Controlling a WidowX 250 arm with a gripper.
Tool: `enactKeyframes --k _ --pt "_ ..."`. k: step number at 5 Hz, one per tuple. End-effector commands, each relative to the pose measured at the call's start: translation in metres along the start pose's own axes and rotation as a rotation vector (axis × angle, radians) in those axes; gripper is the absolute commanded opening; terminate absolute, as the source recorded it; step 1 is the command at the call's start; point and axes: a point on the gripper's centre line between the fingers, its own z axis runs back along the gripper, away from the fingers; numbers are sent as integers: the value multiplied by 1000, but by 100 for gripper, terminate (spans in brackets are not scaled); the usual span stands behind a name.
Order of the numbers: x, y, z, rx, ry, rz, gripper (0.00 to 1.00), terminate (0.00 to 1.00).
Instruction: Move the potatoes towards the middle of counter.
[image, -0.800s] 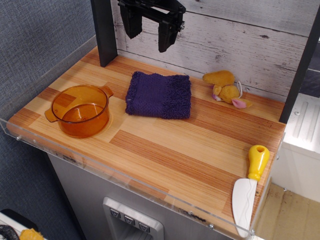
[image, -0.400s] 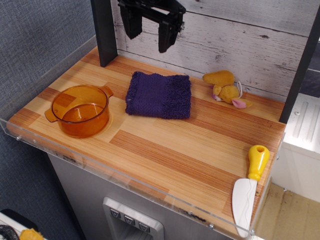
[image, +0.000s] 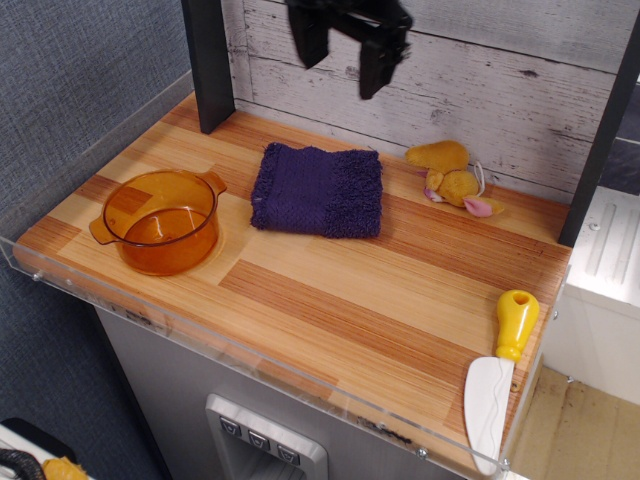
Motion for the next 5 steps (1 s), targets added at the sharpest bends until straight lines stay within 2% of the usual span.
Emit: enactKeyframes --k 1,2,4,5 --pt "18 -18 8 7 -97 -80 100 0" --pt "17 -39 -21 -23 -17 -164 100 0" --pt "11 -60 -60 -80 67 -222 100 0" --pt "11 -63 -67 -55 74 -222 100 0"
